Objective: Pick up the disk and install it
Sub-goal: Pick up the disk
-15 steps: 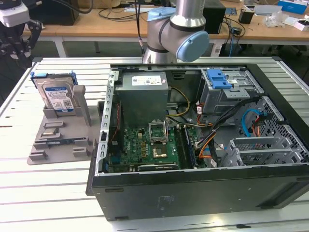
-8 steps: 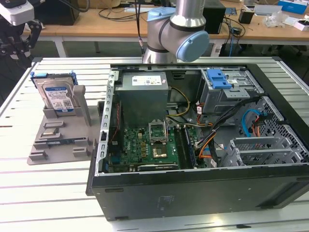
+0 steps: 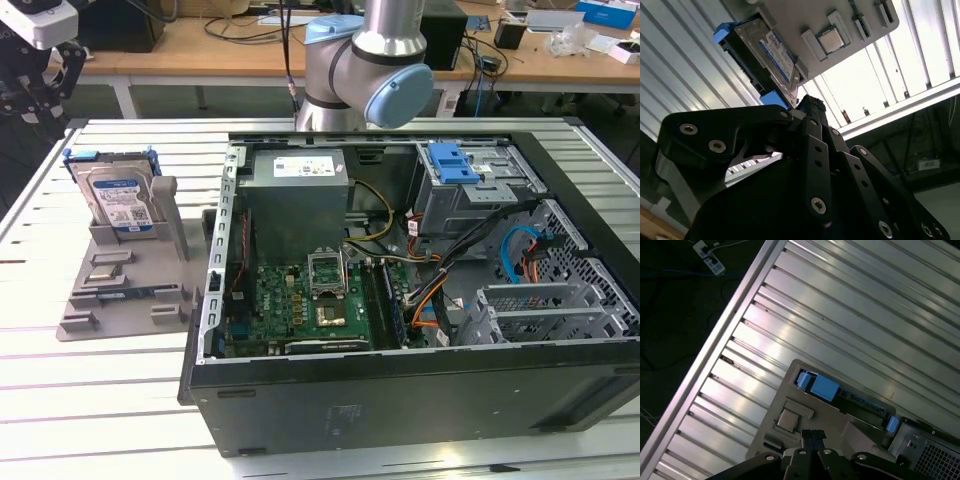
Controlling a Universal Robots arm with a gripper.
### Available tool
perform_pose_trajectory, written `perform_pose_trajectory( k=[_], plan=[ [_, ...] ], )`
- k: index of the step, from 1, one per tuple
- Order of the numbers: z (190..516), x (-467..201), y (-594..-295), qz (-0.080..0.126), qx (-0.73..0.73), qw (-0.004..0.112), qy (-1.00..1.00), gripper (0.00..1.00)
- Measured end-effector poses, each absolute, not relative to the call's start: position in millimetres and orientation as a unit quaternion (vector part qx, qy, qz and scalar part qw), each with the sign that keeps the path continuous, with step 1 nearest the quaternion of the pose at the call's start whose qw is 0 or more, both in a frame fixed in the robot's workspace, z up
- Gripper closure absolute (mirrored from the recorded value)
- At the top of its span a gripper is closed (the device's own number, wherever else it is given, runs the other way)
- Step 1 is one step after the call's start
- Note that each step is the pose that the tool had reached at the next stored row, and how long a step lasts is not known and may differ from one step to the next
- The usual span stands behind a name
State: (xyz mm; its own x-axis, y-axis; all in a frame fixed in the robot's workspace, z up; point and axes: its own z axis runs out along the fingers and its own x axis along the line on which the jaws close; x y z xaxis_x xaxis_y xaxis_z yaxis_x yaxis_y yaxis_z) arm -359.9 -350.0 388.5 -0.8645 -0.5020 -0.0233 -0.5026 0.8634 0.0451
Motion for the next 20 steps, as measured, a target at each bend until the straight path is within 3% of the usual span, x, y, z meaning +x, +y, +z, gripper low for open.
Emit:
perform_pose_trajectory(
  k=[20],
  plan=[
    [388.5,-359.9,-350.0,0.025,-0.375,0.002,0.926,0.89]
  ],
)
